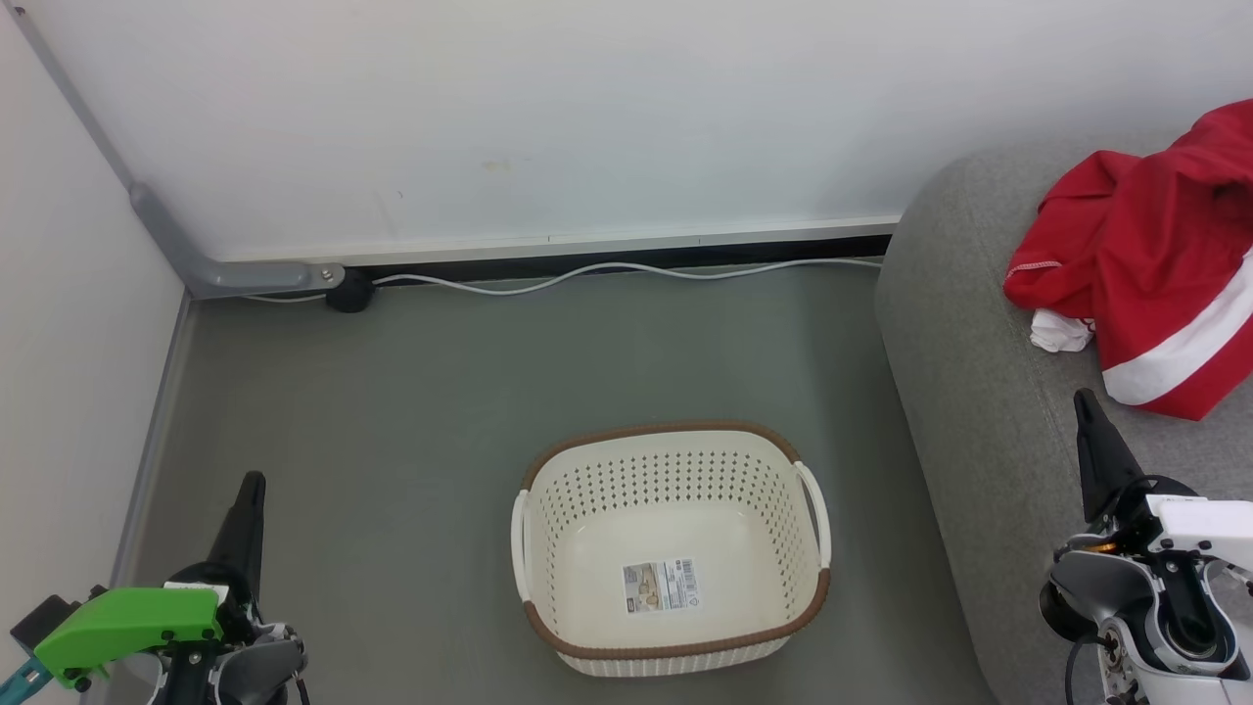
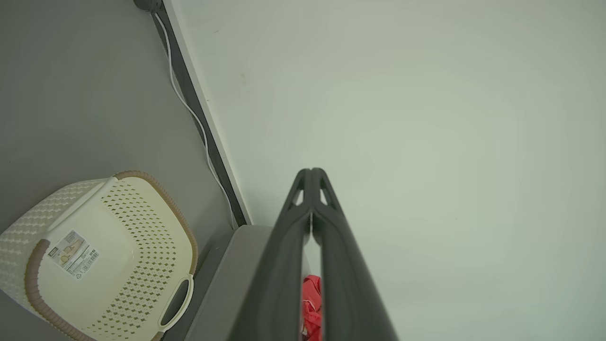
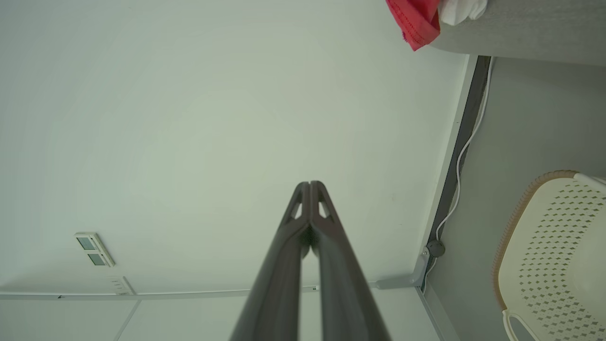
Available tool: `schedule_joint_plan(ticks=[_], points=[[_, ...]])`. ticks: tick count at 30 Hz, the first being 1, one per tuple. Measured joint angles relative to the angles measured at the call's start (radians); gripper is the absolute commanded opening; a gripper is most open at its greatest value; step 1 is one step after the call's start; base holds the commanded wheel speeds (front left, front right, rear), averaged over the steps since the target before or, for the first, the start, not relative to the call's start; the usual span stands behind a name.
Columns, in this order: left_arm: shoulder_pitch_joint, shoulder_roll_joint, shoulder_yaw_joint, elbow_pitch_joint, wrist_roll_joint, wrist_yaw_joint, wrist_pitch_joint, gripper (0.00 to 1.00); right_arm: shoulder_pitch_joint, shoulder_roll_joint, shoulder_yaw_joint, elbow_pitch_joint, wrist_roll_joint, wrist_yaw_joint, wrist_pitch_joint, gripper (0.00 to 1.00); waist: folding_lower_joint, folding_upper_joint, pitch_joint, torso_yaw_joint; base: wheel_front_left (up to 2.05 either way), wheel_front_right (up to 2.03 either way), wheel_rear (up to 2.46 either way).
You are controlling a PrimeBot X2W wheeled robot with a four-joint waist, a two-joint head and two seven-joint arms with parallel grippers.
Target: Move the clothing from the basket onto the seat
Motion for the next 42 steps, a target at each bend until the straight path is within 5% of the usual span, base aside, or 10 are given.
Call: schedule_joint_plan(ticks=[42], points=[[0.0, -0.002, 0.002, -0.001, 0.0, 0.0, 0.003, 0.0, 0.0, 0.002, -0.002, -0.001, 0.0, 0.0, 0.0, 0.0, 0.0, 0.0, 0.0, 0.0, 0.0, 0.0, 0.0]])
